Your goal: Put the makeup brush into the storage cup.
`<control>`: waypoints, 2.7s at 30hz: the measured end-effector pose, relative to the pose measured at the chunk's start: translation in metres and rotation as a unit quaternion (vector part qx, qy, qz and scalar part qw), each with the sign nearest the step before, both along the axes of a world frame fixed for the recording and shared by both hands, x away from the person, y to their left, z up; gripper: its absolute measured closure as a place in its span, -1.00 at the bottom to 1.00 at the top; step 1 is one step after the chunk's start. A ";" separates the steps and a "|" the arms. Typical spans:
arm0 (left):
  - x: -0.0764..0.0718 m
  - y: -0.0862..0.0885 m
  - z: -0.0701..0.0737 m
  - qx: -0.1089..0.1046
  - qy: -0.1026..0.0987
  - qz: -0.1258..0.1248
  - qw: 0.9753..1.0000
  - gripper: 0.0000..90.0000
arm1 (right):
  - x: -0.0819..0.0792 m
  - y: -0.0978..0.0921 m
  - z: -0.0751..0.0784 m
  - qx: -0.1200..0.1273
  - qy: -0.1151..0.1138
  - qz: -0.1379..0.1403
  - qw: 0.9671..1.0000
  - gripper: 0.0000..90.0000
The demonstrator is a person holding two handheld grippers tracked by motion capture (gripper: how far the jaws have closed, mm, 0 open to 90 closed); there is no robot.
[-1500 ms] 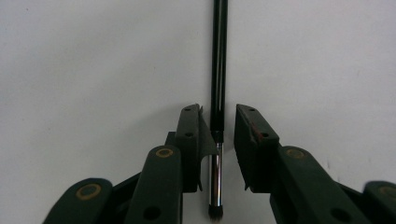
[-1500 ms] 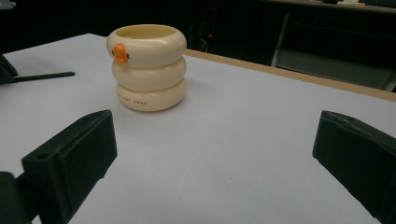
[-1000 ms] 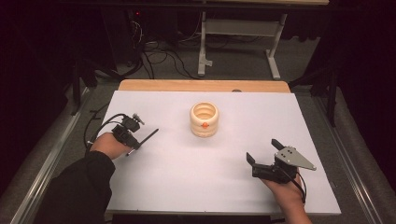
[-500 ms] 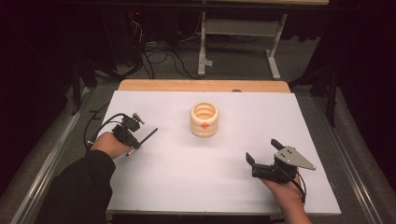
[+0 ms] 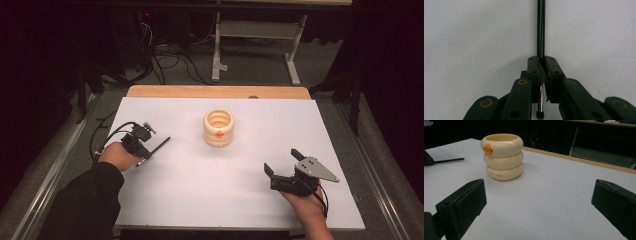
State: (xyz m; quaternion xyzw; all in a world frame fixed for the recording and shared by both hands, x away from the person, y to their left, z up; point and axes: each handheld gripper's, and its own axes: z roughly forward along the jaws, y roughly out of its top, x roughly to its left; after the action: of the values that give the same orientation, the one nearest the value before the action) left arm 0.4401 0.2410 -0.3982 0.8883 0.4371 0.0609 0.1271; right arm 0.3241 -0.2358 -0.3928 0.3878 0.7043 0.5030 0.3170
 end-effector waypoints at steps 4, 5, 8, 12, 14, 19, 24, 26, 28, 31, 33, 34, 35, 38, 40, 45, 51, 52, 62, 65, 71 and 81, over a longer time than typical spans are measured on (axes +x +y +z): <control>-0.001 -0.001 0.005 0.004 -0.006 0.004 1.000 0.84 | 0.000 -0.001 0.000 0.000 -0.002 -0.001 1.000 -0.97; -0.003 -0.001 0.008 0.001 -0.010 0.004 1.000 0.84 | 0.000 -0.001 0.000 0.001 -0.002 -0.001 1.000 -0.97; -0.004 -0.001 0.012 0.000 -0.012 0.002 1.000 0.84 | 0.000 -0.001 0.000 0.000 -0.001 -0.002 1.000 -0.97; -0.009 -0.005 0.020 -0.001 -0.018 -0.014 1.000 0.84 | 0.000 -0.001 0.000 0.000 -0.001 -0.002 1.000 -0.97; -0.011 -0.008 0.025 0.001 -0.019 -0.024 1.000 0.84 | 0.000 0.000 0.000 0.000 0.001 -0.002 1.000 -0.97; -0.015 -0.015 0.029 -0.003 -0.023 -0.035 0.999 0.84 | 0.000 0.000 0.000 0.001 -0.001 -0.002 1.000 -0.97; -0.020 -0.026 0.030 0.002 -0.023 -0.055 0.998 0.84 | 0.000 -0.001 0.000 0.001 -0.001 -0.003 1.000 -0.97; -0.023 -0.033 0.030 0.004 -0.022 -0.067 0.997 0.84 | 0.000 -0.001 0.000 0.001 -0.001 -0.002 1.000 -0.97; -0.023 -0.035 0.029 0.005 -0.020 -0.072 0.997 0.84 | 0.000 -0.001 0.000 0.001 -0.001 -0.003 1.000 -0.97; -0.027 -0.045 0.028 0.003 -0.021 -0.086 0.996 0.84 | 0.000 -0.001 0.000 0.000 0.000 -0.003 1.000 -0.97; -0.028 -0.051 0.027 -0.001 -0.021 -0.093 0.995 0.84 | 0.000 -0.001 0.000 0.001 -0.001 -0.002 1.000 -0.97; -0.029 -0.054 0.027 -0.005 -0.021 -0.096 0.995 0.84 | 0.000 -0.001 0.000 0.000 -0.001 -0.003 1.000 -0.97; -0.029 -0.054 0.027 -0.005 -0.021 -0.096 0.995 0.84 | 0.000 -0.001 0.000 0.000 -0.001 -0.003 1.000 -0.97; -0.032 -0.066 0.028 -0.009 -0.021 -0.108 0.994 0.84 | 0.000 -0.001 0.000 0.000 -0.001 -0.003 1.000 -0.97; -0.033 -0.069 0.029 -0.010 -0.022 -0.111 0.994 0.84 | 0.000 -0.001 0.000 0.000 -0.001 -0.003 1.000 -0.97; -0.034 -0.085 0.032 -0.016 -0.026 -0.123 0.992 0.84 | 0.000 -0.001 0.001 0.001 -0.002 -0.004 1.000 -0.97; -0.034 -0.098 0.036 -0.015 -0.026 -0.134 0.991 0.84 | 0.000 -0.001 0.001 0.001 -0.004 -0.003 1.000 -0.97; -0.034 -0.098 0.036 -0.015 -0.026 -0.134 0.991 0.84 | 0.000 -0.001 0.001 0.001 -0.004 -0.003 1.000 -0.97; -0.041 -0.123 0.037 -0.023 -0.019 -0.173 0.984 0.84 | 0.000 -0.002 0.001 0.003 -0.003 -0.004 1.000 -0.97; -0.044 -0.130 0.037 -0.022 -0.018 -0.186 0.982 0.84 | 0.000 -0.001 0.001 0.003 -0.002 -0.005 1.000 -0.97; -0.048 -0.141 0.039 -0.027 -0.019 -0.205 0.978 0.84 | 0.001 -0.002 0.002 0.000 -0.003 -0.005 1.000 -0.97; -0.052 -0.155 0.044 -0.033 -0.023 -0.226 0.973 0.84 | 0.005 -0.009 0.009 0.006 -0.004 -0.023 1.000 -0.97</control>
State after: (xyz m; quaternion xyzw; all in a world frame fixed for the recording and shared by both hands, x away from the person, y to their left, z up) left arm 0.3880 0.0855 -0.3541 0.9578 0.2236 0.0367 0.1767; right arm 0.3287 -0.2452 -0.3843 0.4037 0.6914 0.5010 0.3287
